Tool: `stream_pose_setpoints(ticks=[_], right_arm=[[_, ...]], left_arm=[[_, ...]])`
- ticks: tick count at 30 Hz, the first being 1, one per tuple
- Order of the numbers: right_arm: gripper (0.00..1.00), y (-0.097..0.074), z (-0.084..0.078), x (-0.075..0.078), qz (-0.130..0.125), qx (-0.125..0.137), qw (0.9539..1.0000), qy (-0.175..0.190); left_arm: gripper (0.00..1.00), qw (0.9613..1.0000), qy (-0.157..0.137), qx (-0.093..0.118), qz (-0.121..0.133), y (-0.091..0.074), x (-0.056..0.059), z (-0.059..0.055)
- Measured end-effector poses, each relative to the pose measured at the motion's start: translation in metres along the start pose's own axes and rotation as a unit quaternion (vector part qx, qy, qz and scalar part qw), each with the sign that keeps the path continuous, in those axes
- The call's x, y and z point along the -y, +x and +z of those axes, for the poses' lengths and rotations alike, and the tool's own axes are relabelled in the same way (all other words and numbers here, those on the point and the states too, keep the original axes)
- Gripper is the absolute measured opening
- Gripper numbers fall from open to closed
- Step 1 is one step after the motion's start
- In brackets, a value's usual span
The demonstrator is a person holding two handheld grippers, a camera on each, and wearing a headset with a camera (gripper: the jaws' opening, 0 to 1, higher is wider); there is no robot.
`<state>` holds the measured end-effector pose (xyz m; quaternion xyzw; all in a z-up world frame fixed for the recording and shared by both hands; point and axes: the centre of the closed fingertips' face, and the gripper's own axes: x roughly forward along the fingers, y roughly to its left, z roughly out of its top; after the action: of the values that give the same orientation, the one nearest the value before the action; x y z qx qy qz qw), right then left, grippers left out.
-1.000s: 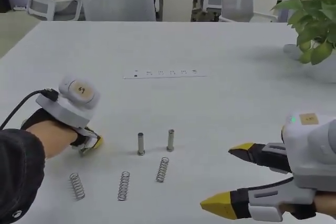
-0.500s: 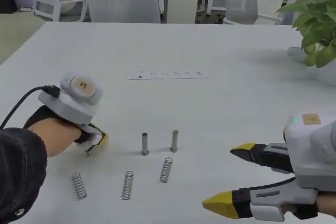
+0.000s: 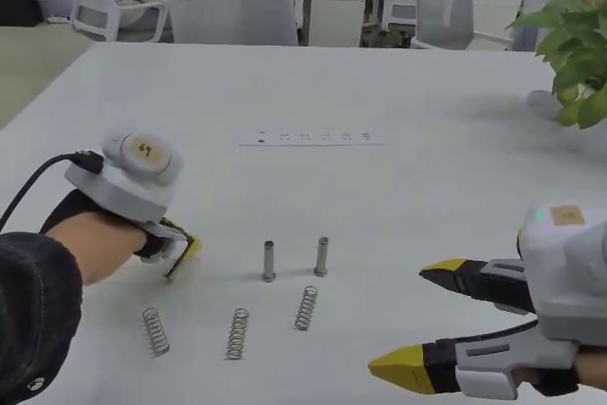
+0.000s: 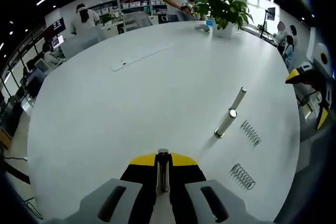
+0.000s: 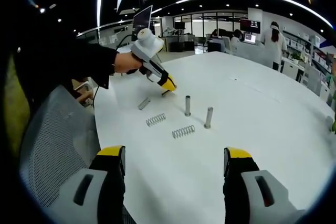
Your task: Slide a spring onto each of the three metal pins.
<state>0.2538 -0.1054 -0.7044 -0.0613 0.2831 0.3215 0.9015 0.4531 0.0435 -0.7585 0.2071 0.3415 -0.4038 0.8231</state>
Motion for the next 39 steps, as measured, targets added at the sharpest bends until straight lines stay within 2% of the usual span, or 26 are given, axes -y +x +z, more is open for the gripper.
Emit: stream_pose_setpoints(ticks=[14, 20, 28, 39], right_arm=[[0.75, 0.001, 0.003, -0.003, 0.003, -0.001, 1.0, -0.006], [0.75, 0.002, 0.003, -0.005, 0.003, -0.002, 1.0, -0.007], [0.75, 0.003, 0.004, -0.006, 0.004, -0.003, 0.9999, -0.009], [0.75, 0.003, 0.005, -0.007, 0.006, -0.004, 0.9999, -0.011]], left_arm=[[0.0, 0.9993, -0.021, 0.029, -0.007, -0.012, 0.001, 0.0], [0.0, 0.9981, -0.036, 0.049, -0.011, -0.019, 0.003, 0.0], [0.0, 0.9962, -0.058, 0.06, -0.021, -0.023, 0.005, -0.003], [0.0, 0.9941, -0.071, 0.077, -0.027, -0.025, 0.011, -0.004]])
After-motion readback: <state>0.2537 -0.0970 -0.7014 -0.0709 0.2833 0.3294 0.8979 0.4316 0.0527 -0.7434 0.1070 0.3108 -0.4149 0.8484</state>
